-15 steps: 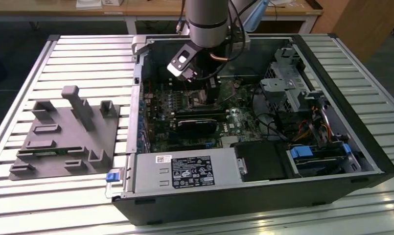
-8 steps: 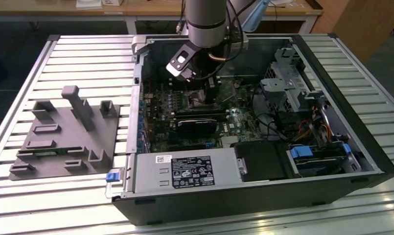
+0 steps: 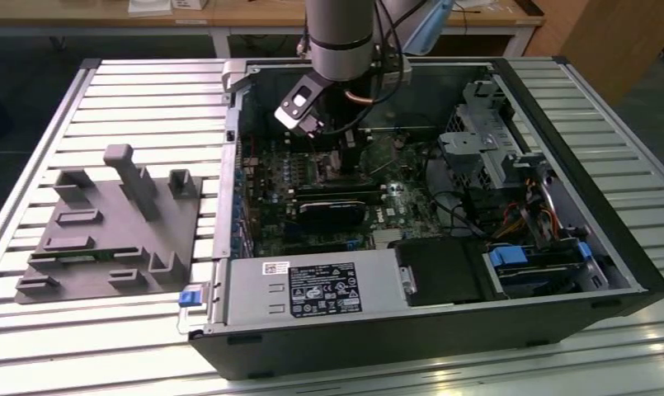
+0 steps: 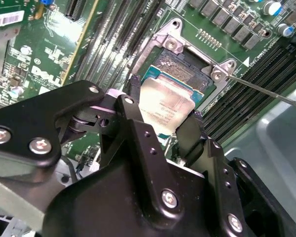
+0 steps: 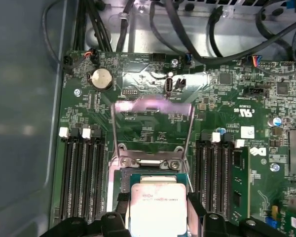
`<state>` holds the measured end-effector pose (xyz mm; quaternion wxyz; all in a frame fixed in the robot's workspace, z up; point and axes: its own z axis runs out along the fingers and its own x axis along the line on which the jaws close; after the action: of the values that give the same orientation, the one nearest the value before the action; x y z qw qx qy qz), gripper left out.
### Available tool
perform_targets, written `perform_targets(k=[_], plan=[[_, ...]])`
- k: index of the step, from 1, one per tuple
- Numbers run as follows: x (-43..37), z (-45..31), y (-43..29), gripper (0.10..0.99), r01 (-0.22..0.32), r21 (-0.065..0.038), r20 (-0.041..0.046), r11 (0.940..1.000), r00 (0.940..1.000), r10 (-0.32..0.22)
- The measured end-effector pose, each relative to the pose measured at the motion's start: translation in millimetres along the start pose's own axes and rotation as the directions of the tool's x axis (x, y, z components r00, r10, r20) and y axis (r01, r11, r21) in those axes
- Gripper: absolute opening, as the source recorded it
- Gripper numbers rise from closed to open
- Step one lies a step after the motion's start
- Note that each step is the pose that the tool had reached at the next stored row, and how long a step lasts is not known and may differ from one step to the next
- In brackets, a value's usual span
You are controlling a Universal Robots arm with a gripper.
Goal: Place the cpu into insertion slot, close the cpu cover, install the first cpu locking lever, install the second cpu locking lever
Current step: 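Place the cpu into insertion slot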
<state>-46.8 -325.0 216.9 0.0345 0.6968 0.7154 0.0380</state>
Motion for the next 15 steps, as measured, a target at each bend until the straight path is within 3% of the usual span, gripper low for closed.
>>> perform_targets(k=[15], plan=[[3.2, 12.8, -5.3, 0.541, -0.011, 0.000, 0.0013, 0.9999, 0.9999, 0.011]])
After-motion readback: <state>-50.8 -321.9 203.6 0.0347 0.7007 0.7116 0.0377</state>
